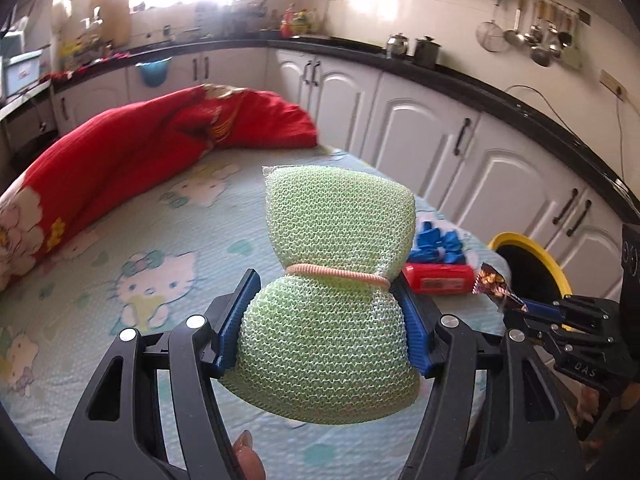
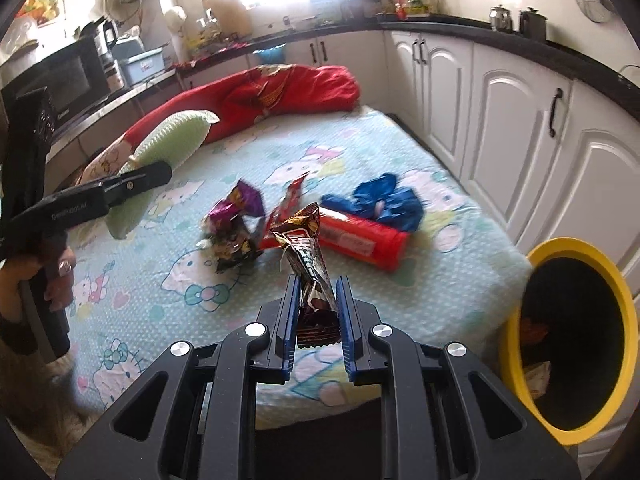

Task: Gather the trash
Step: 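Carry the green scrubber and candy wrapper with both tools over the bin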

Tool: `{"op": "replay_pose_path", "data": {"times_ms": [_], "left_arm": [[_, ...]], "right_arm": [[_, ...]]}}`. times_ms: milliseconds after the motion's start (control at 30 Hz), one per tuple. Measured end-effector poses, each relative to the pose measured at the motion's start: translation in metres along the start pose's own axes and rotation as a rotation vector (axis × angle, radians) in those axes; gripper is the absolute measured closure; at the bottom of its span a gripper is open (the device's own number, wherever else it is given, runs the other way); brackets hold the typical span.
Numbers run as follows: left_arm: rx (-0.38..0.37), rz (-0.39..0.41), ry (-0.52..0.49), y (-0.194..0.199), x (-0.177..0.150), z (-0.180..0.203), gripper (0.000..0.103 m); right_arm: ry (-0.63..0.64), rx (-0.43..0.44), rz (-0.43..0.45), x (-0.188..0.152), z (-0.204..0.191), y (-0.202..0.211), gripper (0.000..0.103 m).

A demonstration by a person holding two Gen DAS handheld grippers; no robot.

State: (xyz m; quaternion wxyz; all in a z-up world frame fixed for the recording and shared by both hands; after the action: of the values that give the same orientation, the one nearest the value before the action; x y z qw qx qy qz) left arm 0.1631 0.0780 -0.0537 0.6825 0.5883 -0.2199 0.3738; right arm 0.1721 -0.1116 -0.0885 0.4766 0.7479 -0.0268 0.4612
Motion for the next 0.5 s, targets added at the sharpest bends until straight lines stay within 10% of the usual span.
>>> {"op": "replay_pose_path", "data": {"times_ms": [500], "left_arm": [[-0.110,0.001,-0.090,-0.017,0.006,0.083,0.047]], "right_arm": [[-0.115,-0.122,0.081,0.002,0.077,0.045,0.085]]}}
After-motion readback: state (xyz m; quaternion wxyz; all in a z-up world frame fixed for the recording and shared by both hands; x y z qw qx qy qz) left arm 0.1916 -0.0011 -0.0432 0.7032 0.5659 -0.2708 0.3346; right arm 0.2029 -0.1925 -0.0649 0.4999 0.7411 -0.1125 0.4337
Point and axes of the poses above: each gripper's, at about its wrist camera, not at the fingertips, and y roughly against the way its jaws point, z to its right, x to its top, the point moved 8 cm from there along -y, roughly the way its jaws point, and after that the axes turned 6 degrees about y, right-handed, at the moved point
